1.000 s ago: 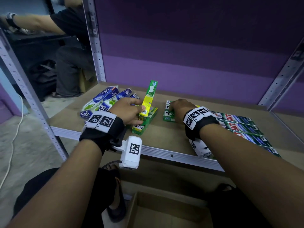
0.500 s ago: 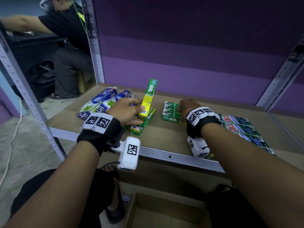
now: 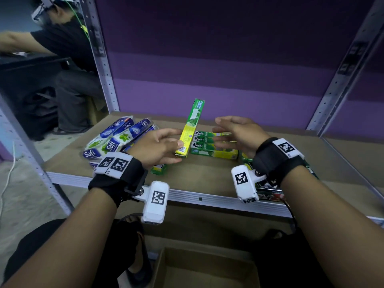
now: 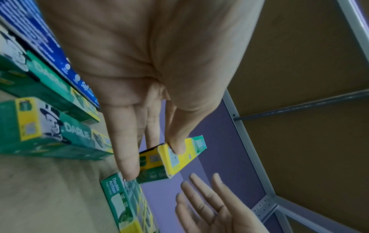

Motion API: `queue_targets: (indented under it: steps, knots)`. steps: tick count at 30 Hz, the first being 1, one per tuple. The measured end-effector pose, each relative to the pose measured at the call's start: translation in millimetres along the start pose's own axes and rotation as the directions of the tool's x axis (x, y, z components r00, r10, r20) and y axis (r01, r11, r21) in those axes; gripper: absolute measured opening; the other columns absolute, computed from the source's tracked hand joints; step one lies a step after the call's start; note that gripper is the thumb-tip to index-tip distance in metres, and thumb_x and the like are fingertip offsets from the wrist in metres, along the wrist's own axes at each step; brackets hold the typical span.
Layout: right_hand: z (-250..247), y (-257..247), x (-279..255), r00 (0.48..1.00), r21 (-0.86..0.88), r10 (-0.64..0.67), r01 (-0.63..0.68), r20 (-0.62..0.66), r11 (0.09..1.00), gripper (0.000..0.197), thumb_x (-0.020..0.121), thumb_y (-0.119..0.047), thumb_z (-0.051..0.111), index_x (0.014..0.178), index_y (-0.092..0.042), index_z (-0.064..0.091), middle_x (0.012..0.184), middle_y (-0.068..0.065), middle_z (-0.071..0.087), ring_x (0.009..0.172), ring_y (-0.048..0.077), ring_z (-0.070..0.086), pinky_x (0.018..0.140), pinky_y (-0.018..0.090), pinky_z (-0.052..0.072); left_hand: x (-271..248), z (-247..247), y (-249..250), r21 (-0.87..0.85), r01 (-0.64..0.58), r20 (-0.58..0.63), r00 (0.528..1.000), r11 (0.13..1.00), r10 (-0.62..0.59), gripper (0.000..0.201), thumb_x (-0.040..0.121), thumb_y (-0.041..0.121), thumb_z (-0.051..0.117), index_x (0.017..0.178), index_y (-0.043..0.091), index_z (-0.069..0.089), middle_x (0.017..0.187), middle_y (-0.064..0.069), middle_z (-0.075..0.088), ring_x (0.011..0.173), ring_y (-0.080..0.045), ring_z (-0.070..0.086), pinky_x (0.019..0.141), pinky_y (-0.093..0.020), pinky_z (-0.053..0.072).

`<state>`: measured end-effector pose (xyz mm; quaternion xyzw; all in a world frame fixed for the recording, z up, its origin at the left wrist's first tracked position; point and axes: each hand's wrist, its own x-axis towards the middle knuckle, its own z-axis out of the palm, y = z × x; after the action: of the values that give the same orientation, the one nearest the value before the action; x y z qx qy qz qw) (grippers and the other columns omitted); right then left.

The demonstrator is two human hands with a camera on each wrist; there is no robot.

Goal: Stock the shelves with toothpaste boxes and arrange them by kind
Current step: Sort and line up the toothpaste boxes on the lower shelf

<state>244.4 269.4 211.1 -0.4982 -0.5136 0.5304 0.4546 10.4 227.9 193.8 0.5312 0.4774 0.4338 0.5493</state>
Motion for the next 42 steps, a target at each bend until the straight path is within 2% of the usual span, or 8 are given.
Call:
queue_targets:
  steps: [5, 11, 20, 29, 34, 37, 39, 42]
  knots:
    - [-15.2, -4.1, -3.9, 1.0, 0.187, -0.012, 0.012, 0.003, 0.982, 0.032, 0.09, -0.026, 0.072, 0.112, -0.005, 0.065, 0.113, 0.019, 0.069, 0.096, 0.033, 0.073, 0.082, 0.037, 0.061, 2.0, 18.7, -3.5, 0.045, -0.027, 0.081, 0.996, 0.999, 0.023, 0.037, 0.091, 0.005, 0.064, 0.126, 0.013, 0.059, 0.115, -0.015, 0.068, 0.103, -0.028, 0.069, 0.086, -0.043, 0.058]
    - [-23.4, -0.2, -8.0, 1.0, 0.309, -0.006, -0.003, 0.027, 0.951, 0.025, 0.089, -0.012, 0.071, 0.108, 0.003, 0.066, 0.114, 0.023, 0.07, 0.103, 0.034, 0.07, 0.084, 0.032, 0.06, 5.1, 36.1, -7.6, 0.054, -0.013, 0.154, 0.988, 0.998, 0.005, 0.036, 0.092, 0.005, 0.063, 0.126, 0.015, 0.059, 0.119, -0.01, 0.067, 0.103, -0.025, 0.068, 0.086, -0.039, 0.058]
    - [-25.1, -5.4, -15.4, 0.996, 0.323, -0.077, 0.056, 0.051, 0.945, 0.026, 0.087, -0.006, 0.071, 0.11, 0.006, 0.066, 0.105, 0.019, 0.074, 0.097, 0.025, 0.073, 0.078, 0.027, 0.059, 9.0, 47.7, -10.5, 0.053, -0.027, 0.145, 0.989, 0.998, 0.019, 0.035, 0.087, 0.012, 0.071, 0.121, 0.018, 0.063, 0.117, -0.008, 0.07, 0.106, -0.03, 0.068, 0.092, -0.046, 0.055]
    - [-6.7, -0.4, -28.7, 0.985, 0.062, -0.09, 0.082, 0.144, 0.995, 0.03, 0.085, -0.002, 0.073, 0.114, 0.002, 0.067, 0.11, 0.019, 0.072, 0.091, 0.021, 0.072, 0.09, 0.033, 0.058, 12.5, 47.3, 1.6, -0.138, -0.148, -0.02, 0.989, 0.979, 0.147, 0.034, 0.085, 0.02, 0.074, 0.115, 0.007, 0.067, 0.109, -0.012, 0.073, 0.099, -0.027, 0.071, 0.082, -0.042, 0.059]
    - [-4.7, 1.0, -30.0, 0.98, 0.042, -0.093, 0.087, 0.174, 0.995, 0.033, 0.085, -0.004, 0.074, 0.117, -0.001, 0.066, 0.107, 0.013, 0.074, 0.095, 0.021, 0.073, 0.085, 0.031, 0.059, 10.0, 43.3, 5.0, -0.135, -0.179, -0.051, 0.983, 0.974, 0.174, 0.034, 0.082, 0.019, 0.076, 0.111, 0.004, 0.067, 0.108, -0.014, 0.072, 0.099, -0.027, 0.072, 0.079, -0.045, 0.06]
    - [-9.8, 6.5, -29.2, 0.972, -0.216, 0.012, 0.04, 0.234, 0.976, 0.036, 0.08, -0.008, 0.079, 0.114, -0.009, 0.067, 0.104, 0.006, 0.075, 0.097, 0.018, 0.071, 0.091, 0.036, 0.057, 9.3, 41.7, 9.3, -0.201, -0.199, -0.109, 0.978, 0.959, 0.18, 0.033, 0.085, 0.013, 0.074, 0.114, 0.0, 0.063, 0.112, -0.018, 0.07, 0.098, -0.027, 0.072, 0.072, -0.039, 0.061]
    - [-11.2, 13.5, -31.3, 0.953, -0.469, 0.119, 0.027, 0.279, 0.883, 0.036, 0.076, -0.01, 0.083, 0.108, -0.009, 0.068, 0.107, 0.012, 0.074, 0.098, 0.025, 0.07, 0.095, 0.041, 0.053, 10.3, 39.2, 12.0, -0.276, -0.207, -0.142, 0.975, 0.939, 0.173, 0.034, 0.087, 0.011, 0.071, 0.116, -0.003, 0.059, 0.114, -0.02, 0.069, 0.095, -0.028, 0.072, 0.067, -0.036, 0.06]
    - [-10.5, 20.1, -32.9, 0.958, -0.6, 0.17, 0.005, 0.233, 0.8, 0.034, 0.076, -0.011, 0.083, 0.105, -0.006, 0.067, 0.099, 0.019, 0.073, 0.081, 0.025, 0.063, 0.084, 0.041, 0.053, 13.4, 32.0, 13.1, -0.338, -0.212, -0.146, 0.974, 0.917, 0.171, 0.025, 0.089, 0.008, 0.069, 0.112, 0.005, 0.059, 0.117, -0.019, 0.067, 0.096, -0.028, 0.072, 0.071, -0.037, 0.061]
